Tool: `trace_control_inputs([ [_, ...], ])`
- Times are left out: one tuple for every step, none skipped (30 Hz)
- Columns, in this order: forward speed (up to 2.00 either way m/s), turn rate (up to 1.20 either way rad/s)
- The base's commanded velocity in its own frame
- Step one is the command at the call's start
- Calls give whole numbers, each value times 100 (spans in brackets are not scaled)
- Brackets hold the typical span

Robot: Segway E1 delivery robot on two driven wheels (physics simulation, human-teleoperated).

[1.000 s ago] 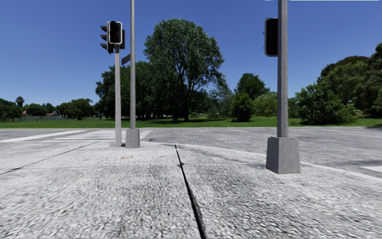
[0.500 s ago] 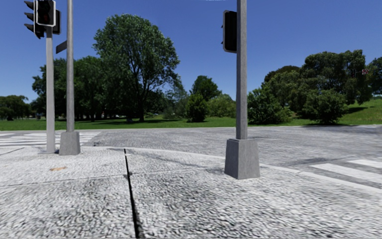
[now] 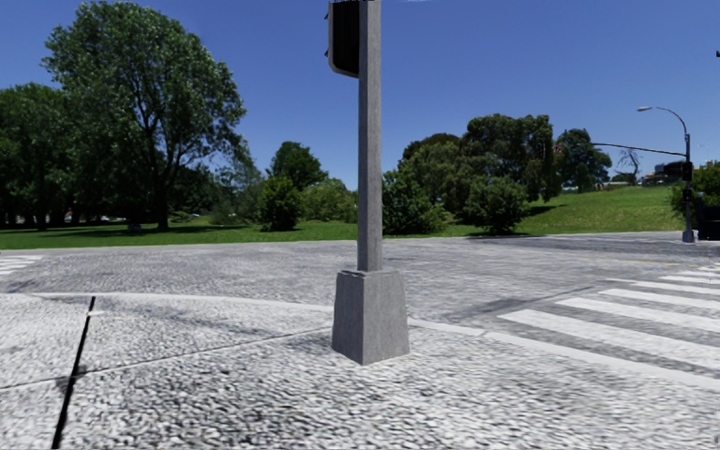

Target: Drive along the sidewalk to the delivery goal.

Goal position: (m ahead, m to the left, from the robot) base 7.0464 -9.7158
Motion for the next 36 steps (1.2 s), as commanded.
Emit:
trace_control_inputs([
  [115, -63],
  [116, -63],
  [116, -63],
  [119, -63],
  [124, -63],
  [124, -63],
  [127, -63],
  [129, -63],
  [129, -63],
  [129, -63],
  [129, -63],
  [129, -63],
  [129, -63],
  [129, -63],
  [130, -63],
  [130, -63],
  [131, -63],
  [134, -63],
  [136, -63],
  [136, -63],
  [137, -63],
  [140, -63],
  [140, -63],
  [144, -63],
  [146, -63],
  [148, -63],
  [148, -63],
  [149, -63],
  [150, -63],
  [150, -63],
  [152, -63],
  [152, -63],
  [152, -63],
  [153, -63],
  [153, -63],
  [153, -63],
])
